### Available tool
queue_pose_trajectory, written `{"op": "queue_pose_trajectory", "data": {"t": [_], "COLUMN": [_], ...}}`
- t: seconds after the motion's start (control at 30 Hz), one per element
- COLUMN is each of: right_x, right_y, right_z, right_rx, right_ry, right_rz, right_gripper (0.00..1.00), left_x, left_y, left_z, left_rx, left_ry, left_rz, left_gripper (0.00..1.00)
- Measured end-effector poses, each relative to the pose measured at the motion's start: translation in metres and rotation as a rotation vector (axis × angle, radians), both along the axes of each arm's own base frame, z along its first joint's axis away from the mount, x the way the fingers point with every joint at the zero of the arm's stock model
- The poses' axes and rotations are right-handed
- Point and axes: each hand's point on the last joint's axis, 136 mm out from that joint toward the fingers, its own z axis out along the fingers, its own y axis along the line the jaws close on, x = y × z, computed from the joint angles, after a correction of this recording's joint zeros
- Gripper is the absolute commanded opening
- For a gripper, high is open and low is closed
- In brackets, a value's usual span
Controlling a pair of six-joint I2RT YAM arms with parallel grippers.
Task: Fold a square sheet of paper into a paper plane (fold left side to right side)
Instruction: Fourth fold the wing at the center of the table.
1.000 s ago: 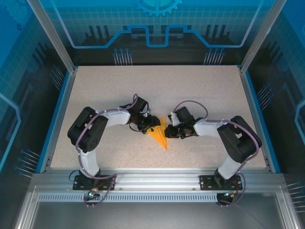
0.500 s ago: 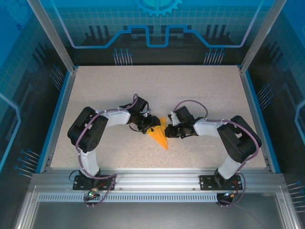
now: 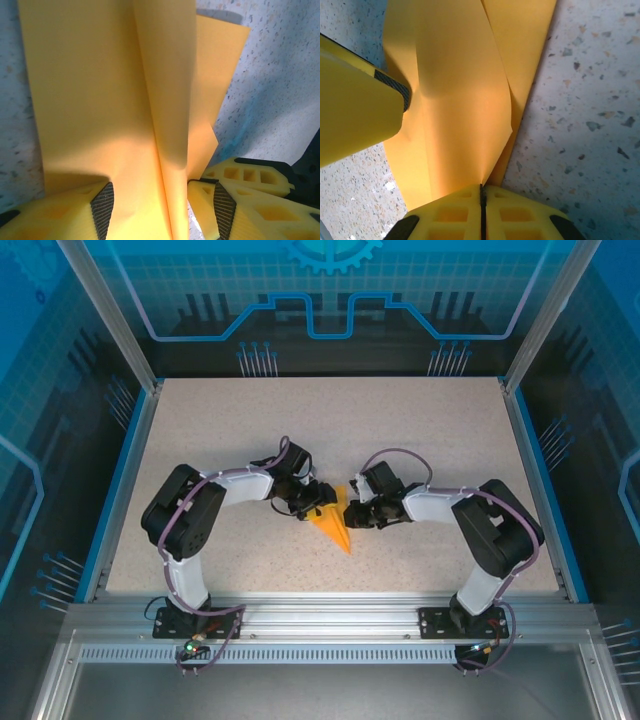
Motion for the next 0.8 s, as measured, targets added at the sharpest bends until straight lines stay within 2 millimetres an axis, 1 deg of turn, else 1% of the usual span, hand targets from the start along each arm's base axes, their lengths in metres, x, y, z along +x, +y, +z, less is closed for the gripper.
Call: {"op": "queue_pose_trajectory", "data": {"t": [0.13,0.23,0.37,0.47,0.6,0.7,0.8], "right_x": [0.000,0.000,0.000,0.000,0.000,0.000,0.000], "right_y": [0.000,0.000,0.000,0.000,0.000,0.001,0.000], "right_z": [0.000,0.000,-0.001,0.000,0.000,0.000,-0.001], "right_rx": [-0.006,-0.014,-0.021,-0.025,-0.032,-0.041,-0.044], "right_ry": [0.000,-0.001,-0.005,-0.006,-0.003,-0.005,-0.005], "right_rz": [0.005,0.008,0.011,0.014,0.018,0.021,0.021], "right_gripper": [0.09,0.09,0.08,0.08,0.07,0.07,0.07], "left_x": [-0.005,-0.006,0.000,0.001,0.004,0.008,0.011], "left_y": [0.010,0.018,0.015,0.008,-0.007,-0.015,-0.018], "left_z": [0.004,0.015,0.035,0.040,0.037,0.029,0.022], "left_rx": [0.052,0.092,0.076,0.044,0.010,-0.003,-0.006], "left_ry": [-0.009,-0.036,-0.088,-0.098,-0.080,-0.067,-0.054], "left_rz": [-0.003,-0.008,-0.031,-0.058,-0.097,-0.120,-0.126], "left_gripper": [0.63,0.62,0.47,0.37,0.28,0.24,0.22]}}
